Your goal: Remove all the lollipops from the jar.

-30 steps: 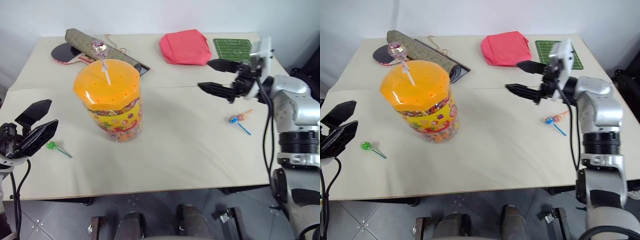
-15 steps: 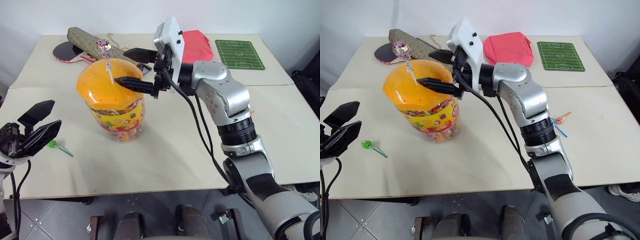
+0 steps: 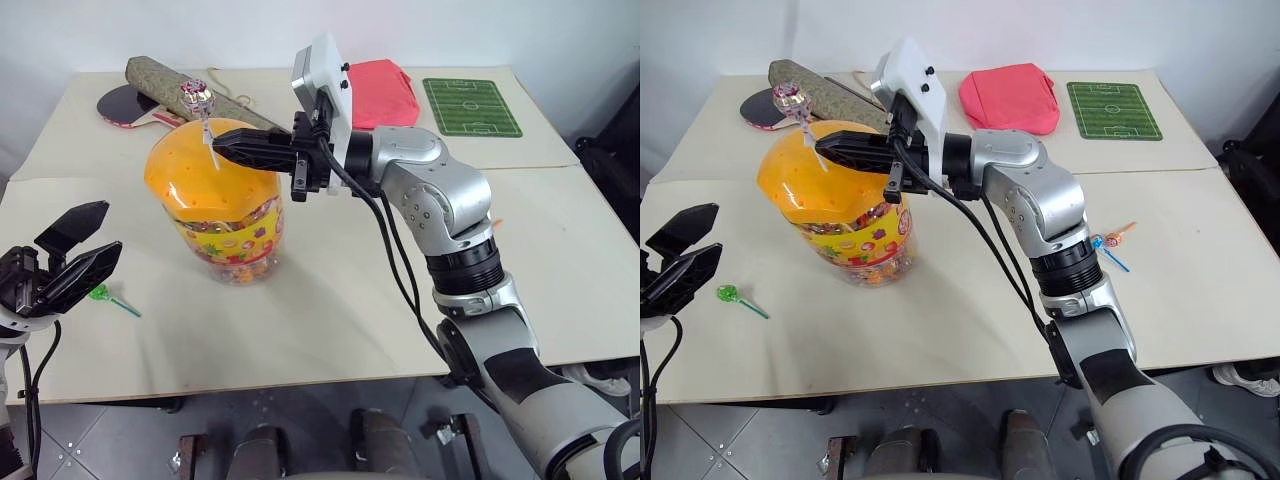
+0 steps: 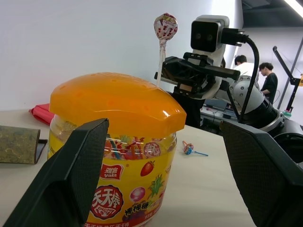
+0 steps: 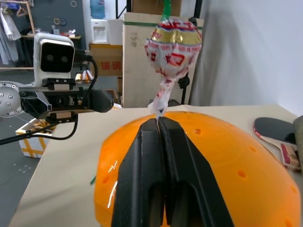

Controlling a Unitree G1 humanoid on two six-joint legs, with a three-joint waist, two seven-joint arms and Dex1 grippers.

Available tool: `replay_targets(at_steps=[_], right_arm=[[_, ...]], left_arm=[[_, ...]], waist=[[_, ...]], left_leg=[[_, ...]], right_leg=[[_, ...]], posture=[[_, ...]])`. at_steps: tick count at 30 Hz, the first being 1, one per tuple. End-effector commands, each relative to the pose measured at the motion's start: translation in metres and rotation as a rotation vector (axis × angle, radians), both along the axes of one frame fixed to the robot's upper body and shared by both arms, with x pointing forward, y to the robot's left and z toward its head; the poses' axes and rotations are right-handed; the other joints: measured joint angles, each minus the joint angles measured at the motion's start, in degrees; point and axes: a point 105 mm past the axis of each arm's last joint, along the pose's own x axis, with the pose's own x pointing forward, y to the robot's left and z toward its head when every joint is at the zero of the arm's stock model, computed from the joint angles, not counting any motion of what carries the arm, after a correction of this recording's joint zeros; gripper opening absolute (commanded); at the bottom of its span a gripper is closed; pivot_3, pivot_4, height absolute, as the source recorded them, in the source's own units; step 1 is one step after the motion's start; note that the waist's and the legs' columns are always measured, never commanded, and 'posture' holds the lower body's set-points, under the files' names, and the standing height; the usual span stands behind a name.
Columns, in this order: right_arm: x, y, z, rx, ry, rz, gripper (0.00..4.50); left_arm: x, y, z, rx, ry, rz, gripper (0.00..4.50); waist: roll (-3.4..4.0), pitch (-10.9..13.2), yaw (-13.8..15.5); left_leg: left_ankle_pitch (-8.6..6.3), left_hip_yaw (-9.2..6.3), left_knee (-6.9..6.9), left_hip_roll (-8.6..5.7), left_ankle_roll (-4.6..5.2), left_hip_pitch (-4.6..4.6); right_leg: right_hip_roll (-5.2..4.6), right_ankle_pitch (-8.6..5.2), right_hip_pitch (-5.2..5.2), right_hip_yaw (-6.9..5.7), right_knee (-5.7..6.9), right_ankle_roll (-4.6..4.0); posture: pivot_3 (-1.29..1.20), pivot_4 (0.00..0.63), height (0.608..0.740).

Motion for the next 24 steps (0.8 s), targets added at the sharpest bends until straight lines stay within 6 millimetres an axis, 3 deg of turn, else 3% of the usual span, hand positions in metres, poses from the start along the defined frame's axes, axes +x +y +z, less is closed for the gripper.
replay_targets(at_steps=[1, 2, 5, 8, 11, 14, 18, 24], right_arm=[[-0.001, 0.001, 0.006, 0.004, -0.015, 0.009, 0.01], [0.001, 0.001, 0.007, 0.008, -0.006, -0.004, 0.01], [0.003, 0.002, 0.009, 0.025, -0.018, -0.008, 0.57], [0.002, 0.004, 0.009, 0.009, -0.056, 0.005, 1.47], [-0.001, 0.007, 0.011, 0.02, -0.067, 0.024, 1.47], [-0.018, 0.013, 0.011, 0.02, -0.067, 0.122, 1.47], [-0.017, 0.018, 0.011, 0.015, -0.071, 0.116, 1.47], [-0.01, 0.021, 0.014, 0.03, -0.066, 0.077, 0.03]], left_arm=[[-0.004, 0.003, 0.007, 0.03, -0.036, 0.023, 3.97], [-0.004, 0.003, 0.008, 0.03, -0.036, 0.024, 3.97], [-0.003, 0.004, 0.008, 0.028, -0.039, 0.027, 3.97], [-0.003, 0.004, 0.008, 0.028, -0.041, 0.029, 3.97], [-0.003, 0.004, 0.009, 0.027, -0.044, 0.031, 3.97], [-0.002, 0.005, 0.009, 0.027, -0.046, 0.032, 3.97], [-0.001, 0.005, 0.009, 0.026, -0.049, 0.032, 3.97], [0.001, 0.004, 0.008, 0.019, -0.053, 0.032, 3.97]], waist=[[0.0, 0.0, 0.0], [0.0, 0.0, 0.0], [0.0, 0.0, -0.01], [0.0, 0.0, -0.05], [0.0, 0.0, -0.04], [0.0, 0.0, -0.07], [0.0, 0.0, -0.02], [0.0, 0.0, -0.05]], left_leg=[[0.0, 0.0, 0.0, 0.0, 0.0, 0.0], [0.0, 0.0, 0.0, 0.0, 0.0, 0.0], [0.0, 0.0, 0.0, 0.0, 0.0, 0.0], [0.0, 0.01, 0.0, 0.0, 0.0, 0.0], [0.0, 0.01, -0.01, 0.0, 0.0, 0.0], [0.0, 0.01, -0.01, 0.0, 0.0, 0.0], [0.0, 0.0, -0.01, 0.0, 0.0, 0.0], [0.0, 0.0, -0.01, 0.0, 0.0, 0.0]], right_leg=[[0.0, 0.0, 0.0, 0.0, 0.0, 0.0], [0.0, 0.0, 0.0, 0.0, 0.0, 0.0], [0.0, 0.0, 0.0, 0.0, 0.0, 0.0], [0.0, 0.0, -0.01, 0.0, 0.0, 0.0], [0.0, 0.0, -0.01, 0.0, 0.0, 0.0], [0.0, 0.0, -0.01, 0.0, 0.0, 0.0], [0.0, 0.0, -0.01, 0.0, 0.0, 0.0], [0.0, 0.0, -0.01, 0.0, 0.0, 0.0]], posture=[[0.0, 0.15, 0.74], [0.0, 0.15, 0.74], [0.0, 0.15, 0.74], [0.0, 0.15, 0.74], [0.0, 0.15, 0.74], [0.0, 0.15, 0.74], [0.0, 0.15, 0.74], [0.0, 0.15, 0.74]])
